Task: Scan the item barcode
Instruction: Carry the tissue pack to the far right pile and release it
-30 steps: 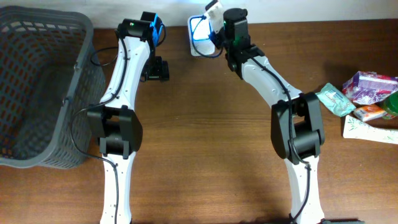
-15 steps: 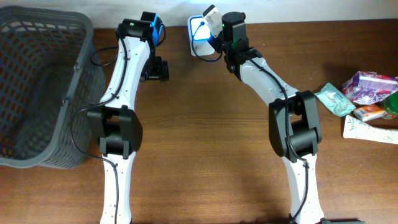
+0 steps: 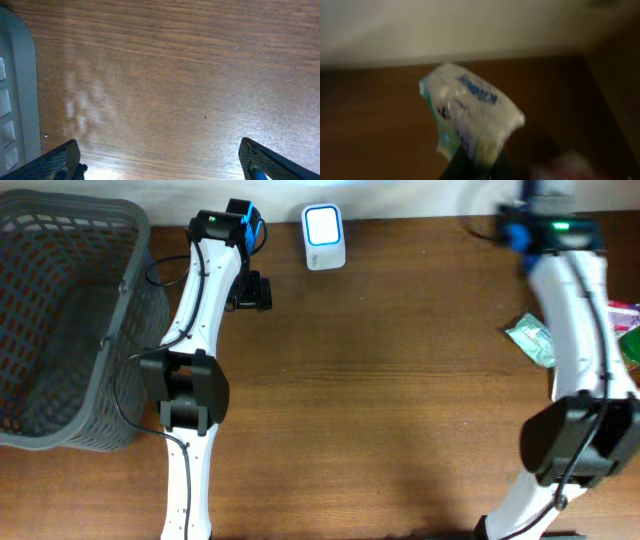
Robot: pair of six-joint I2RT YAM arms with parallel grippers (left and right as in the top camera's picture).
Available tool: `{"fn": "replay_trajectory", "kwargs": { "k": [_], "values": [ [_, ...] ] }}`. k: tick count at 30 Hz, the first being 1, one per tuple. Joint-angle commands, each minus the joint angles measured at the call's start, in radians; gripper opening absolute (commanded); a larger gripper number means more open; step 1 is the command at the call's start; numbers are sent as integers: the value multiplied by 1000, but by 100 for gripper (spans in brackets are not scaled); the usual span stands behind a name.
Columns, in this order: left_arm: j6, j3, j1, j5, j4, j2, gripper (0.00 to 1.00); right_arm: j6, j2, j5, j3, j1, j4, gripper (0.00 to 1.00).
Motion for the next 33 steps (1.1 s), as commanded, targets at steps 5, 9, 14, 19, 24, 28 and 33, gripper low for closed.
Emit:
{"fn": "replay_trajectory", "kwargs": {
  "k": [5, 9, 14, 19, 24, 28, 33],
  "values": [
    [-10, -3, 3, -7, -2, -14, 99, 121, 1, -50, -10, -249, -481, 4],
    [-10, -3, 3, -7, -2, -14, 99, 280, 2, -21, -11, -368, -536, 4],
    [-10, -3, 1, -7, -2, -14, 99, 435, 8, -34, -104, -501, -494, 7],
    [-10, -3, 1, -7, -2, -14, 99, 435, 15, -90, -270, -516, -270, 21],
    [-10, -3, 1, -7, -2, -14, 99, 430, 22, -171, -333, -516, -79, 29],
    [-10, -3, 1, -7, -2, -14, 99, 422, -61, -207, -286, -516, -153, 39],
    [-10, -3, 1, -7, -2, -14, 99, 422, -437, -206, -287, -510, -333, 99]
  ]
}}
